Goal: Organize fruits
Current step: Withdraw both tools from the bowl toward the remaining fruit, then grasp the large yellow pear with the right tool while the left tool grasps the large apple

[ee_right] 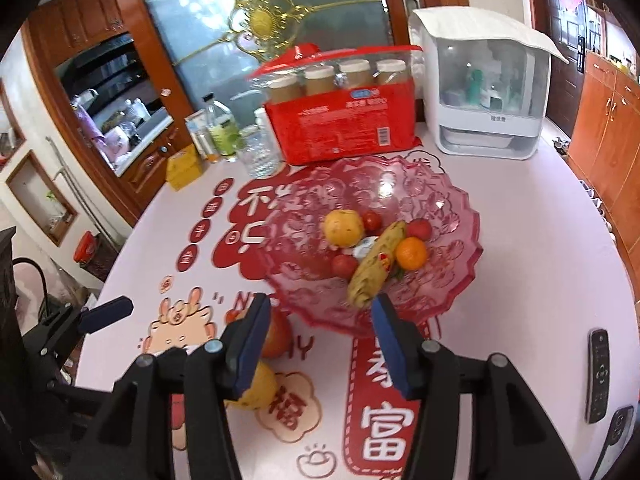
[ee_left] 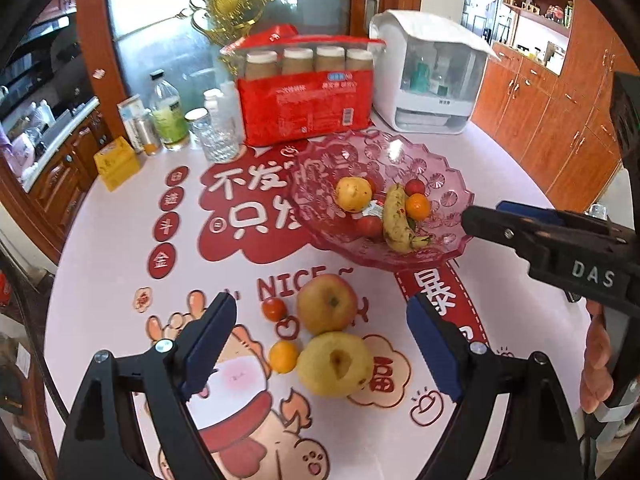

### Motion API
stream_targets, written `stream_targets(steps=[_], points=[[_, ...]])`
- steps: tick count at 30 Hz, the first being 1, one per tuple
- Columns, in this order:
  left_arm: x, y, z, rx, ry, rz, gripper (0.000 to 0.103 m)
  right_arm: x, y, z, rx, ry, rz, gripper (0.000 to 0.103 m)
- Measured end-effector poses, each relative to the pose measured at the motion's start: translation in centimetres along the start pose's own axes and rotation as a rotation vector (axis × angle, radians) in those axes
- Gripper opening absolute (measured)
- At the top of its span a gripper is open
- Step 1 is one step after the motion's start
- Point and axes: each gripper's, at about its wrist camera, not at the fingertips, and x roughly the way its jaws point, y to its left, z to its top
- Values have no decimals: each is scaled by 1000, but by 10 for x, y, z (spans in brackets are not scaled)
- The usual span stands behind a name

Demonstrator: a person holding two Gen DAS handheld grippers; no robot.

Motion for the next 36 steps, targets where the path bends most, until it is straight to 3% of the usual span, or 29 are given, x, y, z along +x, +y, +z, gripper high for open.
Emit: stream_targets(steps=[11, 18, 21, 26, 36], points=[[-55, 18, -25, 4, -111, 95, 91, -38, 20, -31, -31, -55, 53, 54], [-75, 43, -49, -74, -164, 137, 96, -60, 28, -48, -68, -107, 71, 62], [-69, 59, -62, -131, -148, 148, 96, -61, 30, -58, -89, -140, 56, 69], [-45, 71, -80, -169, -96, 156, 96, -40, 36, -69, -130, -123, 41, 71], [20, 46, -102, -49, -7, 159, 96, 36, 44, -91, -126, 35, 95, 71]])
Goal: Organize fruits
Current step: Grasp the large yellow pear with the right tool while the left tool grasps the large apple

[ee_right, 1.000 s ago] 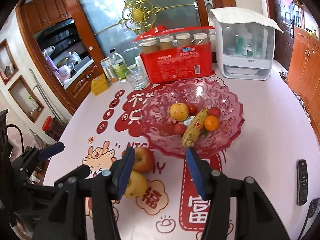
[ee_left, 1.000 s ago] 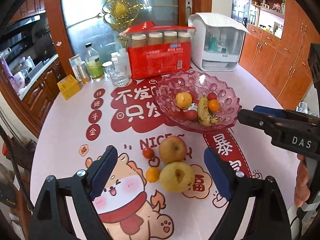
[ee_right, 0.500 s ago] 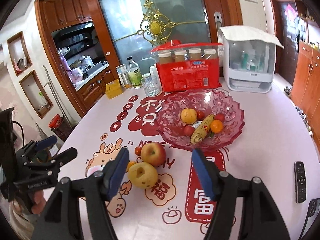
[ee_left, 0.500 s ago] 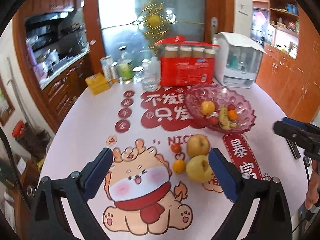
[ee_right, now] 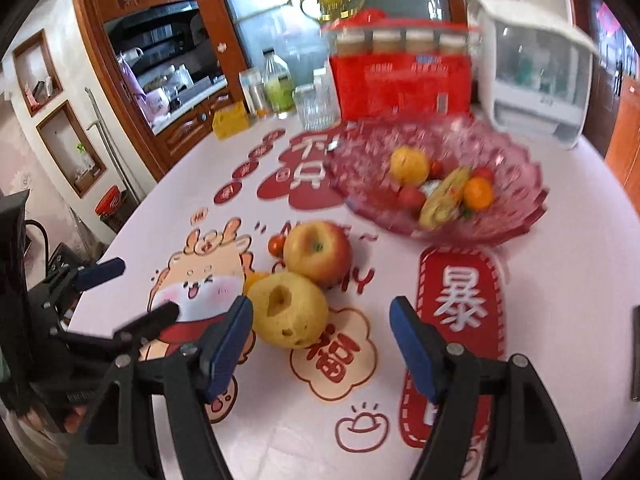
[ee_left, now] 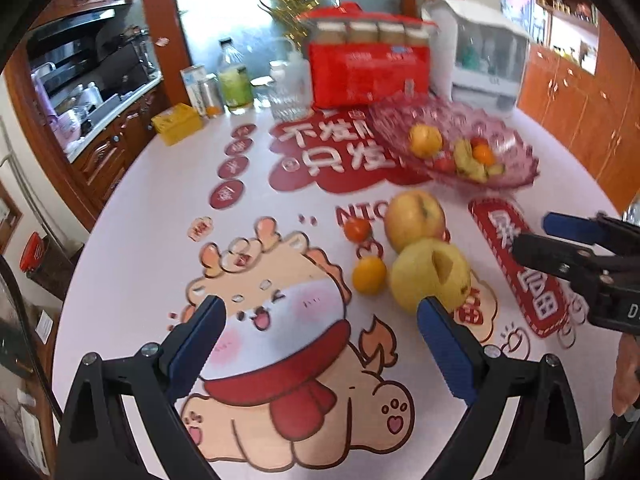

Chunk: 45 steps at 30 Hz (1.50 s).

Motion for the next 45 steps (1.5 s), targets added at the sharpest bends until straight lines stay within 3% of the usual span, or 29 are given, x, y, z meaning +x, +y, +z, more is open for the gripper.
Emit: stream_targets(steps=[7, 13, 25, 31, 35, 45], points=[[27, 7, -6, -7, 44, 28, 96, 45, 8, -9, 12, 82, 82, 71], [40, 22, -12, -46, 75, 53, 96, 67, 16, -12, 18, 93, 112, 71], [58, 48, -18, -133, 111, 84, 96, 96, 29, -14, -30, 96, 33, 75], [56, 50, -18, -148, 106, 80, 96, 95, 26, -18, -25, 55, 33, 74], [54, 46, -15, -140, 98, 71, 96, 90, 25, -23, -48, 29, -12, 73], [50, 29, -4, -111, 81, 37, 96, 56, 11, -26, -54, -60, -25, 73]])
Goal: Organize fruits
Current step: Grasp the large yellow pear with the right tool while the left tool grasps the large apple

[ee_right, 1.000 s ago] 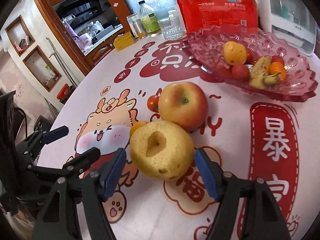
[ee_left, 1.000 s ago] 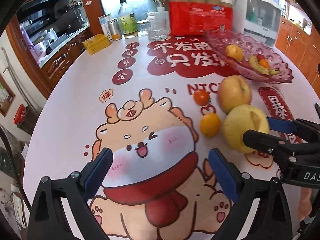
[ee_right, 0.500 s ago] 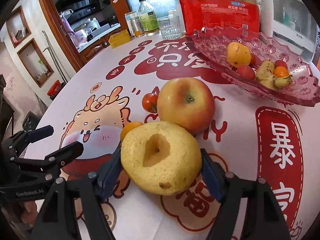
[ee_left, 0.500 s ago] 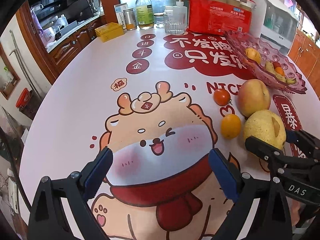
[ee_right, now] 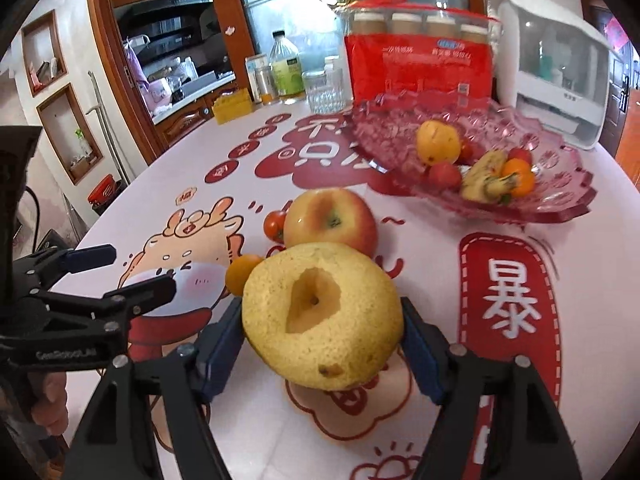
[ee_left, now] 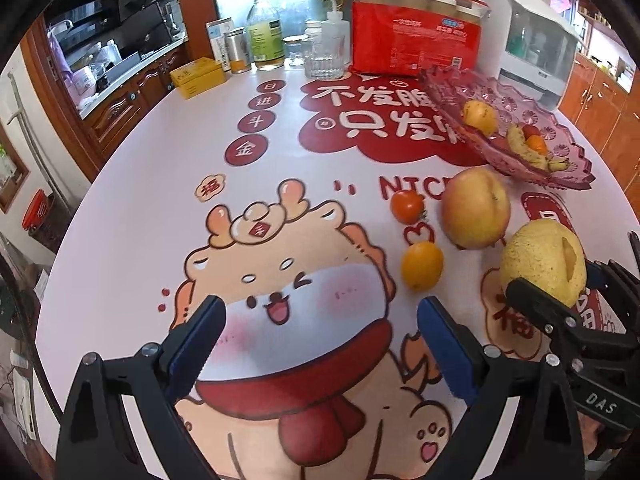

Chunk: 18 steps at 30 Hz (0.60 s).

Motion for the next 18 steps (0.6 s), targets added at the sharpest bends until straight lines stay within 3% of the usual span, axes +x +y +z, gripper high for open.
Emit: stream_targets(steps=[9, 18], points=[[2, -36, 34, 49, -27, -72, 96, -11, -24, -5, 48, -11, -39, 73], [17, -69, 54, 103, 8, -115, 96, -28, -49, -4, 92, -16, -76, 73]])
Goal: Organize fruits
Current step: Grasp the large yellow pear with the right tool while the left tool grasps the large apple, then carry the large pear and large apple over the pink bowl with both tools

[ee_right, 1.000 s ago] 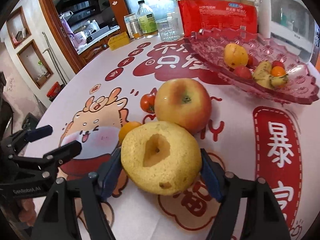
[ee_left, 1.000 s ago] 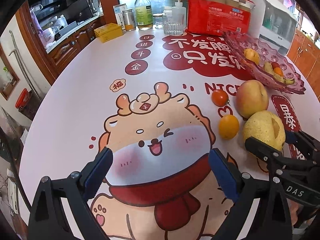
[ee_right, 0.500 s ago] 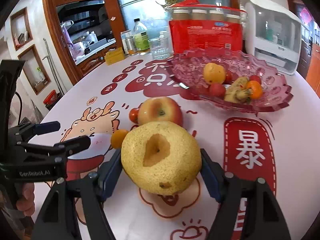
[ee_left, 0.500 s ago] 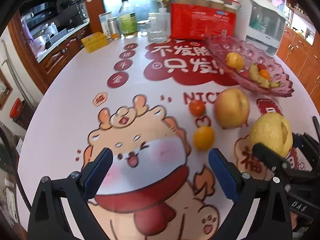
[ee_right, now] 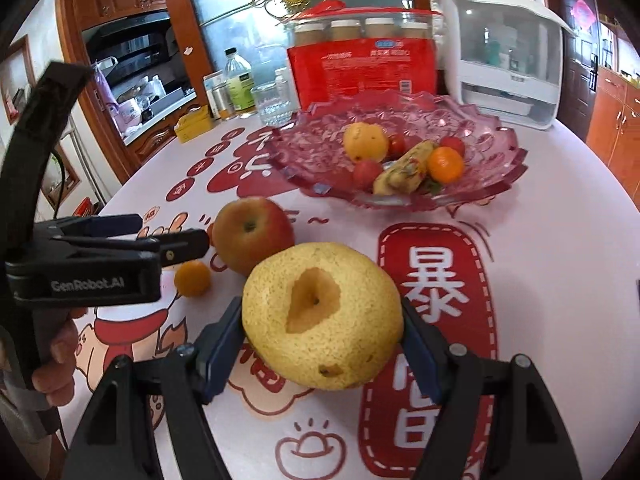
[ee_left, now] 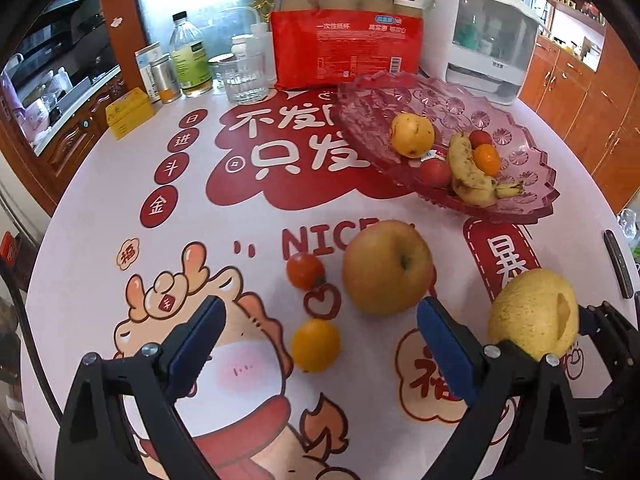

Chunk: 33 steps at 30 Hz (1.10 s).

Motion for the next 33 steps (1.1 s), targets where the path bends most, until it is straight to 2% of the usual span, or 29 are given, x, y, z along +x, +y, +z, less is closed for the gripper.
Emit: stream_targets(steps=[8, 17, 19, 21, 24, 33], points=[[4, -4, 9, 7, 28, -26, 96, -35, -12, 26, 17, -35, -39, 73], [25, -32, 19, 83, 42, -30, 94, -52, -26, 38, 33, -71, -55, 73], [31, -37, 20, 95, 50, -28, 90, -51, -28, 36, 37, -65, -55, 73], [40, -42, 21, 105, 72, -26, 80, -48, -30, 34, 43, -56, -52, 73], [51, -44, 22, 98, 108, -39, 70, -47, -32, 34, 43, -53, -52, 73], [66, -48, 19, 81, 136, -41, 66, -44, -32, 33, 44, -46, -48, 73]])
